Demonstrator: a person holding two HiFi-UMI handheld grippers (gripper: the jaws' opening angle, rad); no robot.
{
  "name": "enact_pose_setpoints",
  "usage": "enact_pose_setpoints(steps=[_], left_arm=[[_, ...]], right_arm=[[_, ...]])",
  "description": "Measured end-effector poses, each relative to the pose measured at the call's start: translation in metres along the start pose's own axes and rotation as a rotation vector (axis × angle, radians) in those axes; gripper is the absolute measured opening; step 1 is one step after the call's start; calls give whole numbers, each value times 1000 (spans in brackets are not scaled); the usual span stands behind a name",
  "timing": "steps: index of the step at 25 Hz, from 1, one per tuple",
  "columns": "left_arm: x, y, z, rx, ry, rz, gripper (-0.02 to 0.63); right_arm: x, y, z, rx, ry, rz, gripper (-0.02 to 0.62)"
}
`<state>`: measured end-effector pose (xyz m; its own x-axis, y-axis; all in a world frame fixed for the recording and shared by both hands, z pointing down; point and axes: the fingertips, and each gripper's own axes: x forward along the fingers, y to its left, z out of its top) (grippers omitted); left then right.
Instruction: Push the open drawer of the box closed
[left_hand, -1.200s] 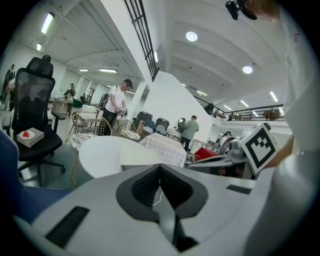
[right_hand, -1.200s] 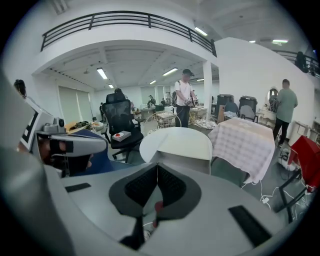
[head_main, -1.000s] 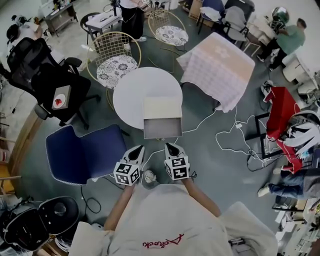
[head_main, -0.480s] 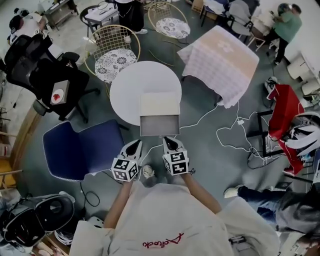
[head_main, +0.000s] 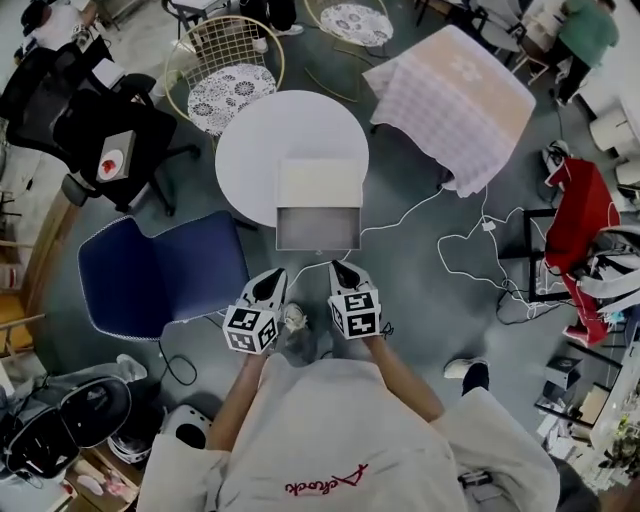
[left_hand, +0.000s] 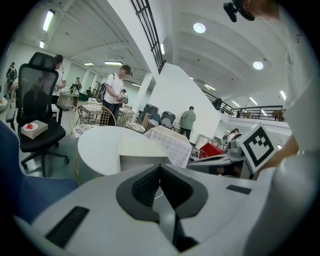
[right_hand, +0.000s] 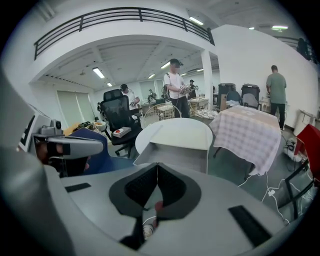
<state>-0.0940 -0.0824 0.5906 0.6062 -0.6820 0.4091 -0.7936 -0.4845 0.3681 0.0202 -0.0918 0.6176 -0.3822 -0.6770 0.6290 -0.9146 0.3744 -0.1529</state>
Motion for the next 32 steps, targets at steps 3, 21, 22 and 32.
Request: enact_pose_setpoints(steps=[3,21,22,32], left_arm=[[2,0,-14,-15,32,-1,12],[24,-5,-46,-78,116,-16,12],[25,-6,-45,-77,117,-20,12],[26,-6,-55,-99,141,-7,12]], right_arm=[[5,1,-14,24,29,1,17],[40,-2,-82,120,181,41,165],[44,-3,-84,125,186,39,175],[79,-7,-103,137,250,35,183]])
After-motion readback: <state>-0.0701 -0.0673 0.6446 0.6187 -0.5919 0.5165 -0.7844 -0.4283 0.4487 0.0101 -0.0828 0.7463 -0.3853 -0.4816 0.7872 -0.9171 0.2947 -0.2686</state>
